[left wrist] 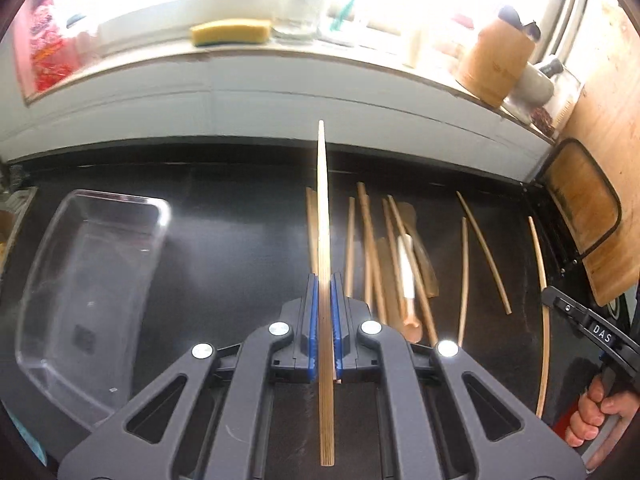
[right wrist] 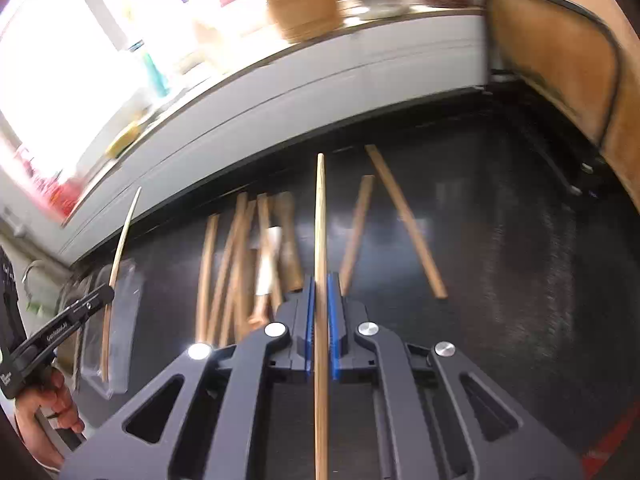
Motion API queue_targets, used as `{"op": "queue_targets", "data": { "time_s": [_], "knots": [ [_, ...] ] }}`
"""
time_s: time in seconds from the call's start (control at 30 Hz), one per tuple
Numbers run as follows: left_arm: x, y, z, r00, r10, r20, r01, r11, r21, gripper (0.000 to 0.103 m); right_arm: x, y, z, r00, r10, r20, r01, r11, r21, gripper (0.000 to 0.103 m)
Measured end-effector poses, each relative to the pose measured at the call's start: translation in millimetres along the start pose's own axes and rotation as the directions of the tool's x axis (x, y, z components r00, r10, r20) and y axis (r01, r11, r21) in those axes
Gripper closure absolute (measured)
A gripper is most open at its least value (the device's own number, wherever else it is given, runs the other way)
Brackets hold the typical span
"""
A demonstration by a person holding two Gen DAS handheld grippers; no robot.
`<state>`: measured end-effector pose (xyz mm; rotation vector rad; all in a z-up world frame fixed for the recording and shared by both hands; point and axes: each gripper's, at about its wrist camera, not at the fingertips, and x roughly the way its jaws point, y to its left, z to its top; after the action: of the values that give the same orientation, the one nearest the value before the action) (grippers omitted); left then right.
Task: Organize utensils
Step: 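Lower left tool and close it on a wooden chopstick while right tool grasps another chopstick, then carry the held chopsticks in both tools over the clear plastic container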
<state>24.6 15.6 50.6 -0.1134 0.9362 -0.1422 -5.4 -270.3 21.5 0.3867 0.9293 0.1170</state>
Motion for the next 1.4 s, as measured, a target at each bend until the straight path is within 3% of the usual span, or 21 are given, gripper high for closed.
{"op": "queue_targets", "data": {
  "time_s": [0.17, 0.3, 0.5, 0.83, 1.0, 1.23, 1.4],
  "knots": [
    [-32, 31, -5, 0.995, 0.099, 0.003, -0.099, 0.994, -0.047, 0.098, 15, 39, 0, 0.99, 0.127, -0.062, -0.13, 0.99, -0.057, 0.096],
    [-50, 72, -13, 0.986, 0.168, -0.006, -0.168, 0.981, -0.102, 0.098, 24, 76, -8, 0.967, 0.226, -0.118, -0.234, 0.97, -0.061, 0.096],
    [-54, 117, -19, 0.985, 0.171, -0.015, -0.171, 0.975, -0.142, 0.098, 39, 133, -26, 0.94, 0.291, -0.176, -0.306, 0.95, -0.064, 0.096],
    [-34, 235, -19, 0.99, 0.081, -0.119, -0.092, 0.992, -0.087, 0.098, 89, 257, -42, 0.931, 0.323, -0.167, -0.317, 0.946, 0.066, 0.096],
    [-18, 284, -12, 0.985, 0.038, -0.168, -0.05, 0.996, -0.071, 0.098, 117, 307, -60, 0.943, 0.275, -0.187, -0.268, 0.961, 0.066, 0.096],
    [-4, 322, -3, 0.982, -0.001, -0.19, -0.012, 0.998, -0.066, 0.098, 148, 352, -78, 0.95, 0.212, -0.231, -0.211, 0.977, 0.031, 0.096],
    [1, 329, 0, 0.98, -0.016, -0.201, 0.008, 0.999, -0.043, 0.098, 159, 368, -80, 0.954, 0.193, -0.23, -0.194, 0.981, 0.022, 0.096]
  ]
}}
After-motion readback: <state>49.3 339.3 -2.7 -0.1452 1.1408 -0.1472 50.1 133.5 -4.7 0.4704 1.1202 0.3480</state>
